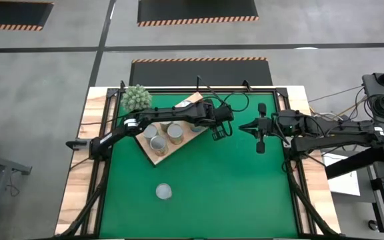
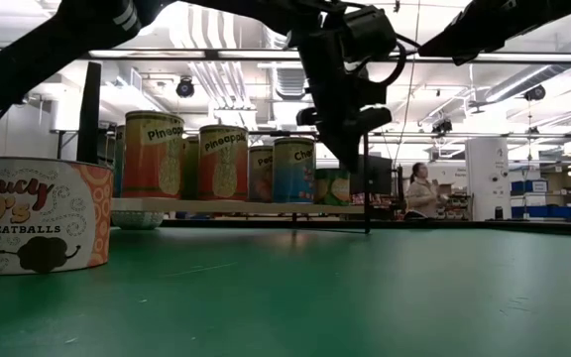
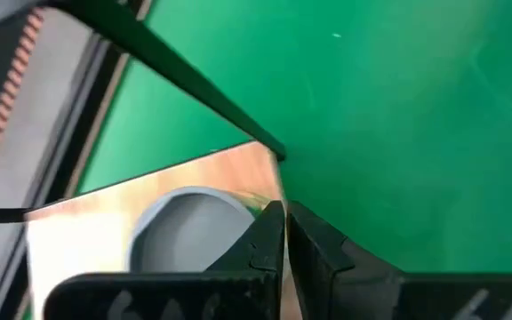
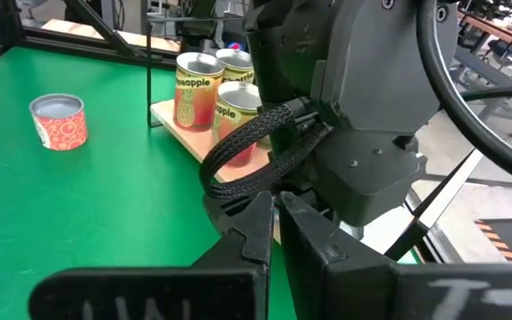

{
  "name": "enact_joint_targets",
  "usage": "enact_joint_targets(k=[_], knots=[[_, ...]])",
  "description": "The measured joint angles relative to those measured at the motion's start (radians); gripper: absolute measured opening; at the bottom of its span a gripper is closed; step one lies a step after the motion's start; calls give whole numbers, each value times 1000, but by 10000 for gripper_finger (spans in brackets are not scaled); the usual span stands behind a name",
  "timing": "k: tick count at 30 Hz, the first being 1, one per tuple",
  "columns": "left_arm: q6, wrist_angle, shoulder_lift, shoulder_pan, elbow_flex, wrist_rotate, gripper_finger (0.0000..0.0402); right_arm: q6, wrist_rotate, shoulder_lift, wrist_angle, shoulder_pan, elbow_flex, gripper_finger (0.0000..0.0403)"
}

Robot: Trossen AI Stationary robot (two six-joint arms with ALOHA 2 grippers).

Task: Pick and place cans onto a shelf
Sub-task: Put the canned sliced peaches on the shelf

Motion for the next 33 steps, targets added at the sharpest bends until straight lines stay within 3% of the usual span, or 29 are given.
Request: enact_joint_targets(k=[15,21,26,33], knots=[[-9,3,-1,2,6,-61,0,0,0,0,0,0,0,12],[63,-34,-5,-4,28,43,0,-3,0,0,-5,0,0,12],[68,-38,-5,4,8,51,0,-8,0,0,-16,0,-1,12],[68,-37,-3,7,7,-95,0,-8,0,0,-17,0,-1,12]])
